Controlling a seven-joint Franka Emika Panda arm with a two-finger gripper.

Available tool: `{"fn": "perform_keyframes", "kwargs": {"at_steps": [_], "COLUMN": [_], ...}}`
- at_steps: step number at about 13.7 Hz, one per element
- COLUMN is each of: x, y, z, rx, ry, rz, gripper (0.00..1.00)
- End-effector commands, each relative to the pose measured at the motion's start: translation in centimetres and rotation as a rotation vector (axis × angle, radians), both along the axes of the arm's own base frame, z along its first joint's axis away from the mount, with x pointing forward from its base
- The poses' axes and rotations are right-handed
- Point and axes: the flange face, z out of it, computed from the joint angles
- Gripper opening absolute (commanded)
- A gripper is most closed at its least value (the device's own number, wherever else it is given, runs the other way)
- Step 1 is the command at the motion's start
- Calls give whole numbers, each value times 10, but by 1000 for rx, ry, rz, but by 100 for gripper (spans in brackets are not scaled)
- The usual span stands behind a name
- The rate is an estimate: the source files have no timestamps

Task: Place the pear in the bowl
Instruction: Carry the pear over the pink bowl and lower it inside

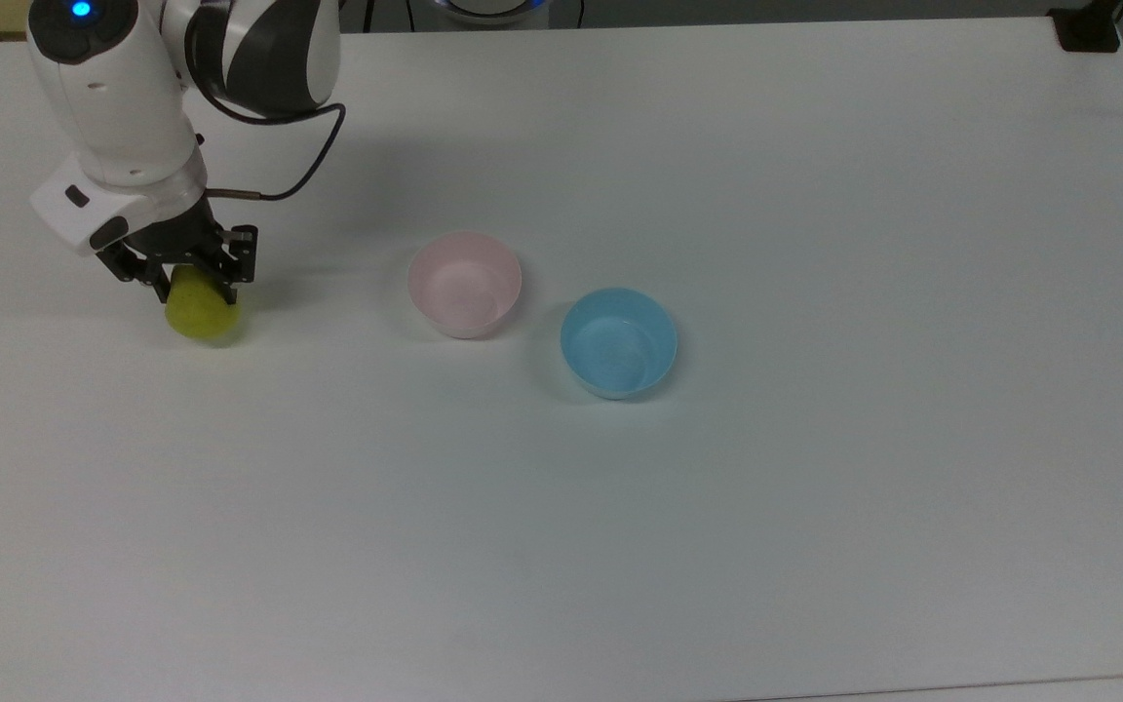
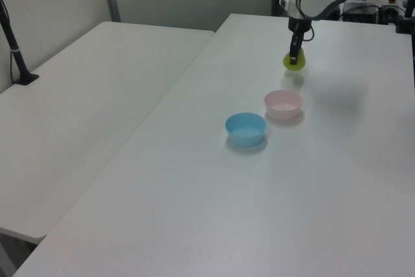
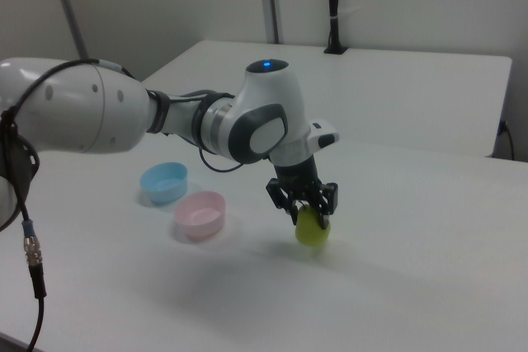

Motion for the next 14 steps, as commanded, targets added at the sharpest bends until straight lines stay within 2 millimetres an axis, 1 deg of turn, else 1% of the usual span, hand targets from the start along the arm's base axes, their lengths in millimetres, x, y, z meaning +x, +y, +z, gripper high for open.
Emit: {"fn": "perform_keyframes", "kwargs": {"at_steps": [1, 2, 4, 5, 7, 8, 9, 11, 12, 14], "x": [-14, -13, -22, -24, -26, -26, -25, -25, -26, -20], "y": [23, 38, 65, 87, 135, 159, 181, 216, 224, 247], "z": [43, 48, 66, 73, 75, 73, 66, 50, 45, 27], "rx": [-3, 1, 9, 10, 11, 10, 10, 8, 7, 7], "ry": [45, 58, 106, 113, 119, 122, 124, 138, 139, 135], "rz": [13, 32, 56, 53, 15, 5, -9, -4, 3, -14], "gripper": [39, 39, 39, 39, 39, 39, 39, 39, 39, 41]}}
